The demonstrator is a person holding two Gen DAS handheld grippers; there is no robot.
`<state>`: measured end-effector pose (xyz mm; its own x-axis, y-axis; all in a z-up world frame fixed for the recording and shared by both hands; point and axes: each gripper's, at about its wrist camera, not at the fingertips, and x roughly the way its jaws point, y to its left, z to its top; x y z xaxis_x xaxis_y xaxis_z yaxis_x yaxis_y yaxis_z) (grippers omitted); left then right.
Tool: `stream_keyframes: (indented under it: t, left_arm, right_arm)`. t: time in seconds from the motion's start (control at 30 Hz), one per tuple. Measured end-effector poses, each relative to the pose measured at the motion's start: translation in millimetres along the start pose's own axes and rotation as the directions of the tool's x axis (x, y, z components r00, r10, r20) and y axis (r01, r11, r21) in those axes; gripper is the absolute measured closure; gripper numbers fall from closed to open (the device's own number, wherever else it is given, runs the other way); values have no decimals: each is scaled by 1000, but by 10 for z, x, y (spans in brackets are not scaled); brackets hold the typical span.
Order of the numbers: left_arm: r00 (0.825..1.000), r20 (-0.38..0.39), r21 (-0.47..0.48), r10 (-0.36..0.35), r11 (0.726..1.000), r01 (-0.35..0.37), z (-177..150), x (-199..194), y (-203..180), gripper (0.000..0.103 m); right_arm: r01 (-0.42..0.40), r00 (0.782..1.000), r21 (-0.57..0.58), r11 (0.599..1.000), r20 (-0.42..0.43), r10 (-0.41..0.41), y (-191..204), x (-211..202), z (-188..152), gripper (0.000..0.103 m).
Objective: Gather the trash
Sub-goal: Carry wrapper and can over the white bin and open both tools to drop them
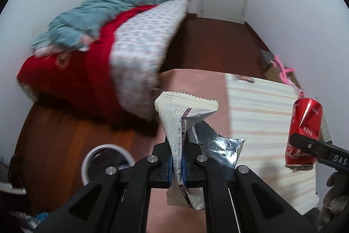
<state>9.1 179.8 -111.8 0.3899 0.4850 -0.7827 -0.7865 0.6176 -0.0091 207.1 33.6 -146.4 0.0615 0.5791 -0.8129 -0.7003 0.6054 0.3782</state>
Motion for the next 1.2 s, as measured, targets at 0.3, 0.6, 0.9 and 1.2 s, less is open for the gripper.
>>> stream_keyframes:
  t: [0.3,0.6,0.9,1.2]
  left_arm:
    - [990,-83,-180,116,975,-129,-538,-65,1474,100]
    - [960,-276,-340,53,929,-149,-914,767,2596,99]
    - [895,-427,-467,-127,879,-99,-1197,1802,3200,98]
    - [856,-486,-524,-175,842,-125,-1335,2304,3409,14]
  right_arm:
    - [-163,979,-158,974,-148,139,1582,513,-628,24]
    - [-185,938,-274,944,-335,87,2577,1718,-1034,24]
    - [-118,866,-320,940,-497,-61,2830,3161,-1220,24]
    - [-113,779,-323,939,-616,-118,2844,4007,-1242,23]
